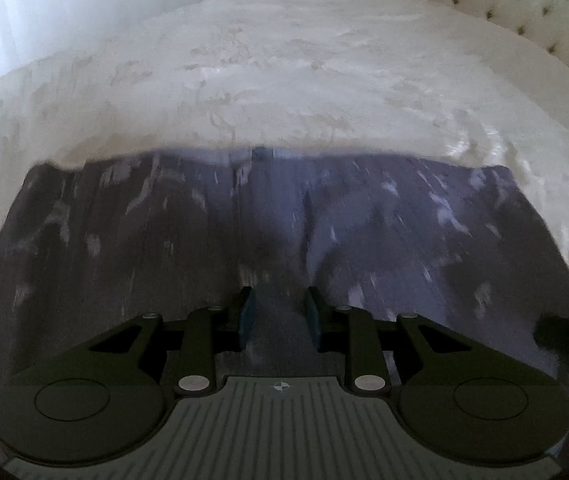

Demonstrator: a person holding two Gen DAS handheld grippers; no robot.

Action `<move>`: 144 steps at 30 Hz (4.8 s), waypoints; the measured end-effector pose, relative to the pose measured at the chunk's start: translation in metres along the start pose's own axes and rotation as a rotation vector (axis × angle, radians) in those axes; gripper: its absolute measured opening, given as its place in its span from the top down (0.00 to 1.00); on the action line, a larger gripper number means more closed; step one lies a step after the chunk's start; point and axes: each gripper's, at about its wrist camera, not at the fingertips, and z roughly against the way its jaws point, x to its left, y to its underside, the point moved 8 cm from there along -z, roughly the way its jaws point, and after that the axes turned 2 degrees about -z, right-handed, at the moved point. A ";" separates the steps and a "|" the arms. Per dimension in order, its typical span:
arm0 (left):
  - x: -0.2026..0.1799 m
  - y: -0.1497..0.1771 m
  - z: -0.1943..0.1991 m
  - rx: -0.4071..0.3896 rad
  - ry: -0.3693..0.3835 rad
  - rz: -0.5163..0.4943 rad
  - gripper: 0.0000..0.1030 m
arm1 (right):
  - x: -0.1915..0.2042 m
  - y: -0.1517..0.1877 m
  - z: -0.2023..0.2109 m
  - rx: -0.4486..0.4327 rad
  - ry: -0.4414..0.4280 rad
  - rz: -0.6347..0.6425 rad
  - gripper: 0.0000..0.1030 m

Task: Fold large clothes

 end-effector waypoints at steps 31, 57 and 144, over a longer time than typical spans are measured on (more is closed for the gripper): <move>-0.004 0.076 0.048 -0.031 0.099 0.023 0.72 | 0.000 -0.009 0.029 0.004 -0.009 -0.077 0.67; 0.060 0.130 0.102 0.013 0.264 0.160 0.71 | 0.268 0.051 -0.150 0.376 -0.082 0.214 0.57; 0.152 0.065 0.117 -0.252 0.033 0.259 0.24 | 0.156 -0.011 -0.120 0.015 0.087 0.397 0.08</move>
